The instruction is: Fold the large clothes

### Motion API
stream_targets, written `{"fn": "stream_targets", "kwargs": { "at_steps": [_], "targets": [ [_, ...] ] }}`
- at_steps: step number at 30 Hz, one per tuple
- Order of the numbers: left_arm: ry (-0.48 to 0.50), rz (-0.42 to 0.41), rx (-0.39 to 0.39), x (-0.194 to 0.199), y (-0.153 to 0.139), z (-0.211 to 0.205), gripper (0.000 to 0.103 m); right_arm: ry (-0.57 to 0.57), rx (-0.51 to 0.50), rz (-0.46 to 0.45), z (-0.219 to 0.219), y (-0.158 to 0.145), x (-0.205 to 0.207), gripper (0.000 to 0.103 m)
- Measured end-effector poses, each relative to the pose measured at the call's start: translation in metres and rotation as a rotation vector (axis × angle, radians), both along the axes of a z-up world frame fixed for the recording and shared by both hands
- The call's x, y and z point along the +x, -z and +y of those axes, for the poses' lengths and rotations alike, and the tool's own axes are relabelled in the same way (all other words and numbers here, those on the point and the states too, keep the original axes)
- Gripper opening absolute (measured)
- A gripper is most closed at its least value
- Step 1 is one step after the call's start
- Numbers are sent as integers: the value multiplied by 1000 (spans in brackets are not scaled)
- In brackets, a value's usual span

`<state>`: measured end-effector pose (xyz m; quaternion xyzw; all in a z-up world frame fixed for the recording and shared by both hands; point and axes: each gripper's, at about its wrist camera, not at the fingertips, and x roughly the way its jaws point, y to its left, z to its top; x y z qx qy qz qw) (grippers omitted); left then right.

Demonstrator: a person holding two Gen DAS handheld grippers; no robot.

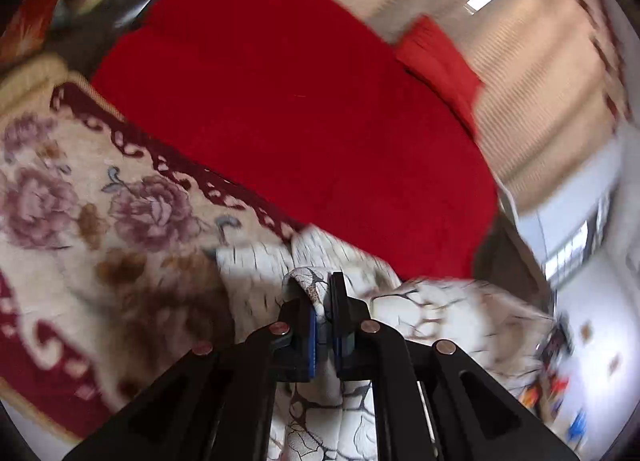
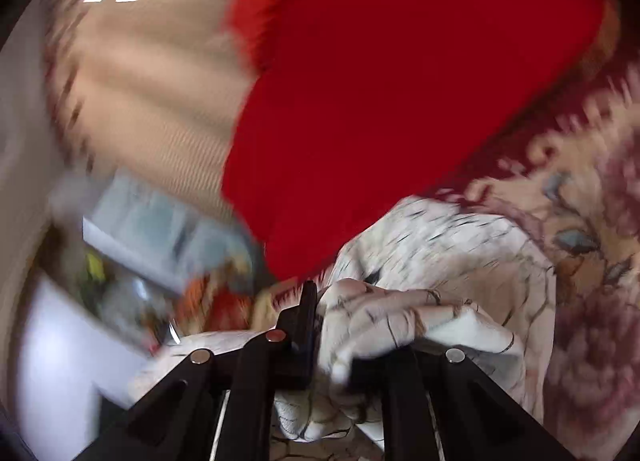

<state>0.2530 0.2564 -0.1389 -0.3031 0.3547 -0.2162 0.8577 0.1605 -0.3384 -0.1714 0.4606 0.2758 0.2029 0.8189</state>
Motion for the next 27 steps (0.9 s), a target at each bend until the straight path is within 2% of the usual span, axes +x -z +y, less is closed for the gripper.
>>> {"fn": "stream_targets", "kwargs": {
  "at_steps": [2,3,4,6,7,9,12,13,15,17,18,20,22,23,24,27],
  "targets": [
    [-51,60,16,35,24,-16,7,17,138,75,-21,35,31,16],
    [-86,91,58,49,37,-27,7,26,176,122,-27,52,43,18],
    [-111,111,63,58,47,-33,7,34,194,155,-30,67,52,22],
    [-160,126,-18,67,71,-40,9,48,203,199,-35,85,62,23],
    [-195,125,-46,69,77,-40,13,46,213,201,-38,87,66,25],
    [-234,113,-116,71,90,-36,34,24,197,181,-40,79,70,33],
    [-254,141,-180,76,95,-33,40,3,156,146,-39,69,65,39],
    [-254,145,-192,78,92,-34,43,1,158,131,-38,67,63,51],
    [-244,107,-178,76,80,-39,57,-2,197,86,-43,63,58,62],
    [-239,70,-148,73,69,-44,59,1,242,42,-46,54,48,63],
    [-241,35,-138,70,61,-43,59,6,239,22,-45,47,45,67],
    [-268,-28,-148,61,49,-34,61,24,185,-31,-41,29,31,68],
    [-307,-101,-161,51,37,-23,68,51,154,-91,-40,16,18,68],
    [-324,-119,-150,47,32,-18,74,69,146,-118,-39,11,12,68],
    [-330,-123,-129,43,27,-15,75,98,127,-133,-38,8,7,69],
    [-273,-101,-90,45,23,-15,75,158,-35,-147,-24,-11,-11,71]
  ]
}}
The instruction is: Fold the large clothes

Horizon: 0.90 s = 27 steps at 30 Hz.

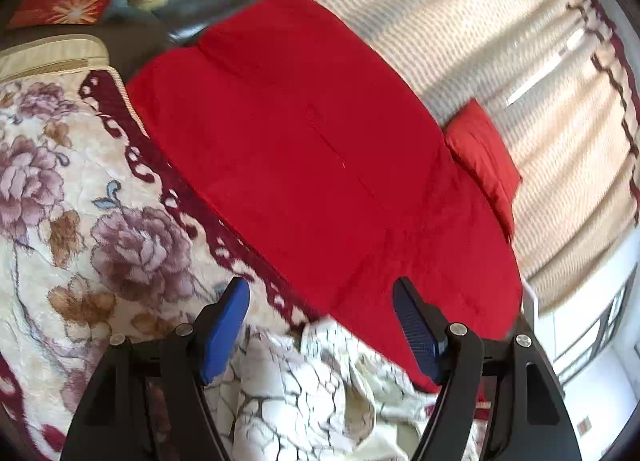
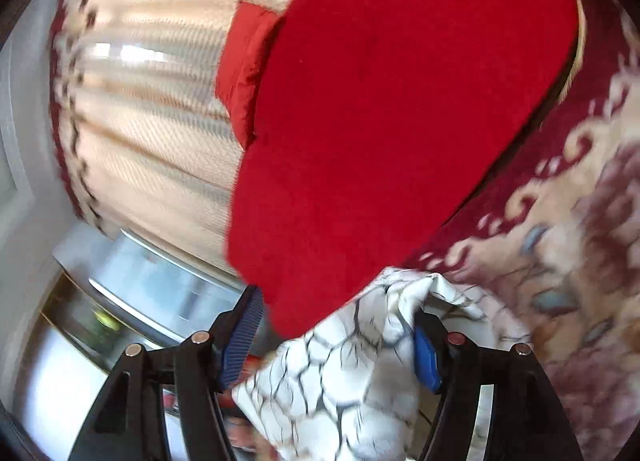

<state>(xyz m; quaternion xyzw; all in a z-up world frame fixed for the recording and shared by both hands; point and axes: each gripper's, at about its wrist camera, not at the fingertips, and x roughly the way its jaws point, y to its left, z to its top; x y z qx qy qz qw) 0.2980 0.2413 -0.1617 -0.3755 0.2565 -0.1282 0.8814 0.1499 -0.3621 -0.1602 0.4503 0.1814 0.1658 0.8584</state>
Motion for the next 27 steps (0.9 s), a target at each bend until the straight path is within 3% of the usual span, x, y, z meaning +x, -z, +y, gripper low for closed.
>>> {"fn": "stream_targets", "kwargs": {
  "at_steps": [3,6,11,14,19,22,25,27],
  "targets": [
    [113,67,111,3,-4,-10,75,44,-94,-51,14,-21,-23,71],
    [281,30,149,-4,-12,-24,75,48,-240,-70,38,-38,-46,71],
    [481,18,266,-18,-22,-48,75,-166,-564,-59,115,-50,-66,70],
    [413,101,362,-13,-11,-45,75,-336,-628,80,155,-22,-46,69],
    [404,244,303,-1,21,-30,73,-441,-689,274,191,34,-6,61],
    [452,212,267,4,26,-39,71,-437,-761,305,202,48,16,58],
    [498,169,247,12,25,-57,60,-430,-785,326,204,45,45,57],
    [508,148,177,23,26,-59,49,-365,-836,321,203,40,71,56]
  ]
}}
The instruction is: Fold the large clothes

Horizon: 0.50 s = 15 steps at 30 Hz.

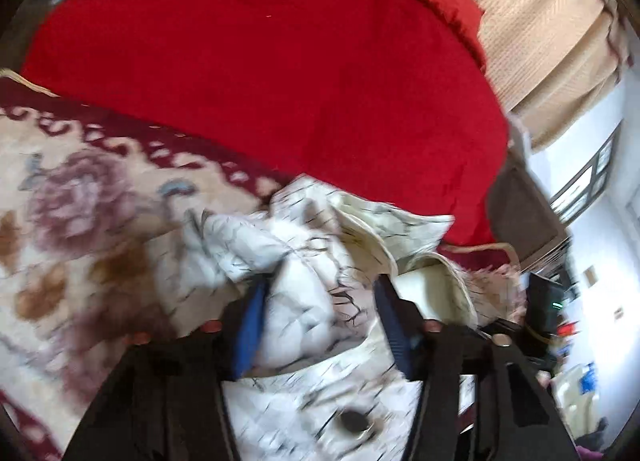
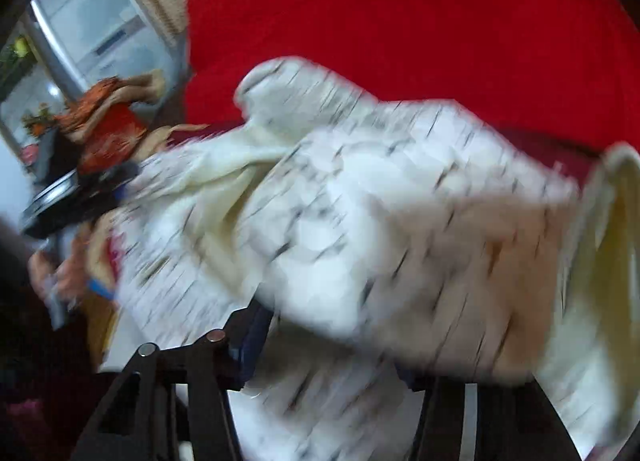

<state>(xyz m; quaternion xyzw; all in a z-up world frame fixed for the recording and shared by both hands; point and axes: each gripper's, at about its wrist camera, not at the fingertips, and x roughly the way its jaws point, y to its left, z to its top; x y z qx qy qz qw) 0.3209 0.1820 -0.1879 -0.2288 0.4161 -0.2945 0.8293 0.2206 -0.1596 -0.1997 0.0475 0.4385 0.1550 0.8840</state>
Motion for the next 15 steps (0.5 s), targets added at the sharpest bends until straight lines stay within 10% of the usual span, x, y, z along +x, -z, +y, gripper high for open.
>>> {"fn": "stream_targets", "kwargs": {
  "at_steps": [6,15],
  "targets": [
    [-263,-31,-189,28,-2,23,47,231,140,-192,-59,-35,52,56],
    [-355,-141,-30,9,-32,19,59,292,287,-313,-108,-64,5,59]
  ]
}}
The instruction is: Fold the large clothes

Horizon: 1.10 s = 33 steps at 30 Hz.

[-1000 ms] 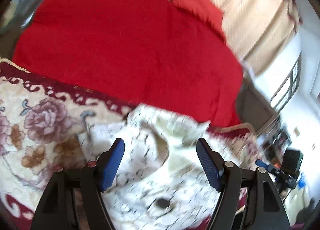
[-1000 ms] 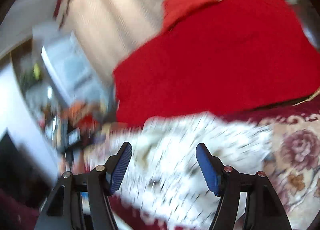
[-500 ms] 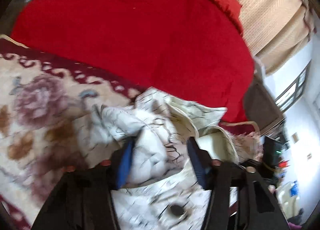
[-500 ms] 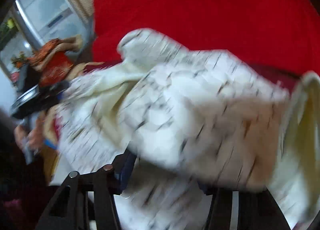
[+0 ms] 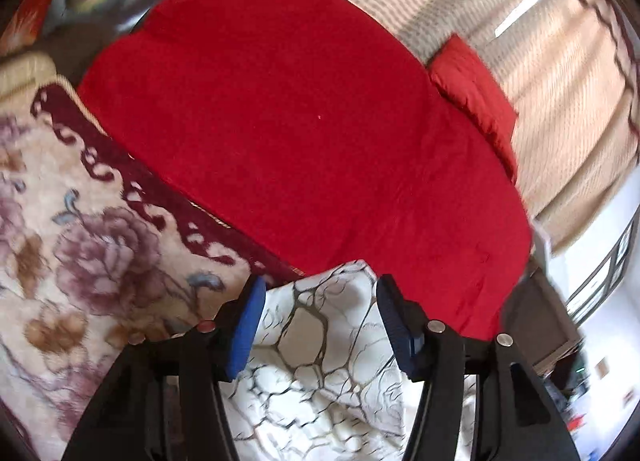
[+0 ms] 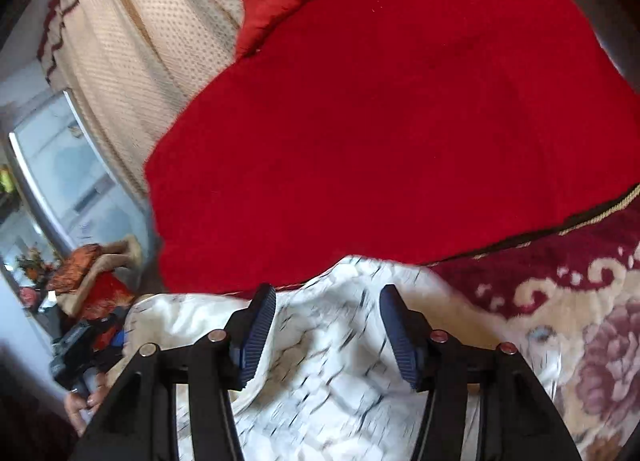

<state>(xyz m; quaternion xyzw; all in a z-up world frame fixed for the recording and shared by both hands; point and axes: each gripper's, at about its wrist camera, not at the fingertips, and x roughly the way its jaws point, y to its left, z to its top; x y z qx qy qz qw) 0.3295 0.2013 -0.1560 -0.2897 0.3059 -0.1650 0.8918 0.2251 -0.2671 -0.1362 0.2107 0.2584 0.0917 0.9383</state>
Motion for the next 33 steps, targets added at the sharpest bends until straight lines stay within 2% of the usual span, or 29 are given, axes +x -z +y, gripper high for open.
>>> {"fn": "stream_targets", "kwargs": {
  "at_steps": [4,5,8,10,13,16,17,19,23,28,31,33],
  "targets": [
    [-12,0,20,-9,-3,10,59,-205,-60,103,48,12,-8,58],
    [-14,5,18,-9,-3,12,59,-288,-125,165,70,20,-7,57],
    [-22,15,2,-4,5,13,59,-424,-290,259,123,40,4,57],
    [-23,14,-9,-2,6,11,59,-465,-361,323,148,54,18,56],
    [-38,2,11,-5,2,12,59,-386,-389,335,169,59,57,57],
    [-73,-9,29,-8,0,19,62,-206,-200,267,144,44,89,57],
    [-88,-13,35,-10,-1,21,67,-150,-112,254,129,39,91,57],
    [-107,-31,49,-14,-6,24,69,-106,-41,233,109,33,84,57],
    [-94,-71,104,-22,-15,10,74,22,-135,175,76,22,39,57],
    [-68,-94,308,-28,-17,-36,77,119,-163,168,36,15,-6,57],
    [-36,-103,415,-30,-12,-66,79,150,-172,213,22,28,-14,57],
    [-24,-108,470,-32,-7,-82,79,142,-144,334,11,54,-7,57]
  ]
}}
